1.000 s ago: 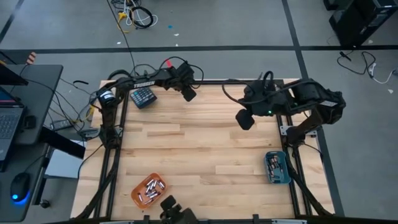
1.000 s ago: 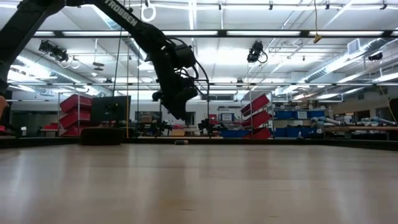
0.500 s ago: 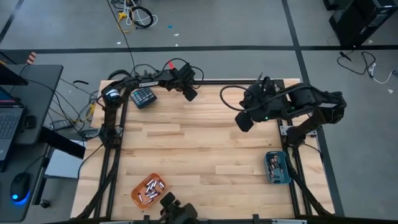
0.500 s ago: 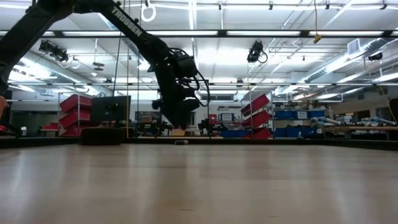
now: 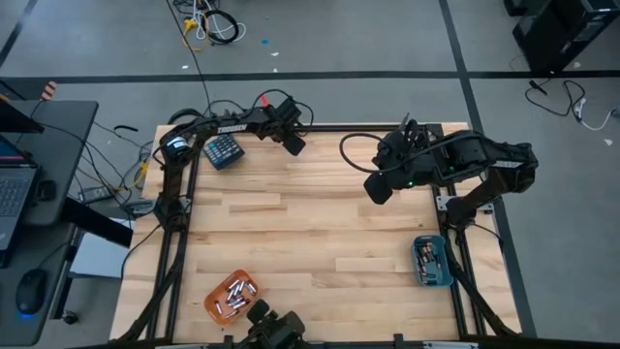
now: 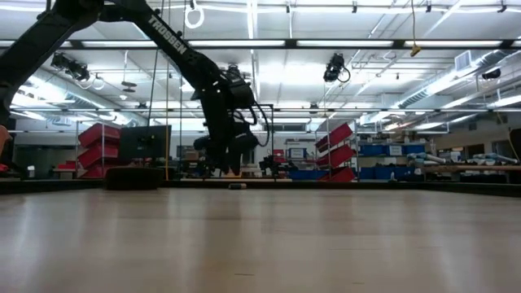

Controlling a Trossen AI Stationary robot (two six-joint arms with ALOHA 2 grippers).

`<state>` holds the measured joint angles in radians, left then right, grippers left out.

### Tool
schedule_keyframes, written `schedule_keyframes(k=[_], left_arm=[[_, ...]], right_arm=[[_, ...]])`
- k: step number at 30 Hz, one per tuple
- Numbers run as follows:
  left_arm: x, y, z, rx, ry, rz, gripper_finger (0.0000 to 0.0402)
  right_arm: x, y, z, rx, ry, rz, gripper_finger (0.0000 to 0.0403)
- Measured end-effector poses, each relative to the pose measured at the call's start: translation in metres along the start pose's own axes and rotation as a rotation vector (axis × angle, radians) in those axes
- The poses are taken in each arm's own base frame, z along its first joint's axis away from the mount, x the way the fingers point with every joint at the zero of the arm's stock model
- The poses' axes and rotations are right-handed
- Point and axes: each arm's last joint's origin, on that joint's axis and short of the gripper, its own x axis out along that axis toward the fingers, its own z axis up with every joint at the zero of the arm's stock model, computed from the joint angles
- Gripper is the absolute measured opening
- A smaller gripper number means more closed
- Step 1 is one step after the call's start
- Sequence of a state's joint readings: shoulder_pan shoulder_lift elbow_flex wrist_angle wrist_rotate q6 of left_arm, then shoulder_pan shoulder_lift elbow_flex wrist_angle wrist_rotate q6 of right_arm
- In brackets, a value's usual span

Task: Sort batteries
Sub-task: Put the black battery into the blue bin

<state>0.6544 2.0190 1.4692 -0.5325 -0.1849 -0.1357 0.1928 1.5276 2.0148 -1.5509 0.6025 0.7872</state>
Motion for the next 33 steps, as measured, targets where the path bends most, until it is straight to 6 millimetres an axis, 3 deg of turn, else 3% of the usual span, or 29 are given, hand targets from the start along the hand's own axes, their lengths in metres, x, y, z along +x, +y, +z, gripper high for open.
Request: schedule_keyframes(k=[19,25,33], left_arm=[[0.04,-0.009,-0.012,0.112,0.066,-0.01,0.0178],[0.042,-0.008,-0.011,0.117,0.057,-0.048,0.0176],[0.044,-0.009,-0.01,0.142,0.042,-0.068,0.0128]], right_arm=[[0.003,-0.003,0.003,-0.002,-0.008,-0.016,0.0007],[0.006,-0.006,0.006,0.003,-0.008,-0.032,0.0004],[0.007,-0.008,0.008,-0.002,-0.009,-0.038,0.0007]])
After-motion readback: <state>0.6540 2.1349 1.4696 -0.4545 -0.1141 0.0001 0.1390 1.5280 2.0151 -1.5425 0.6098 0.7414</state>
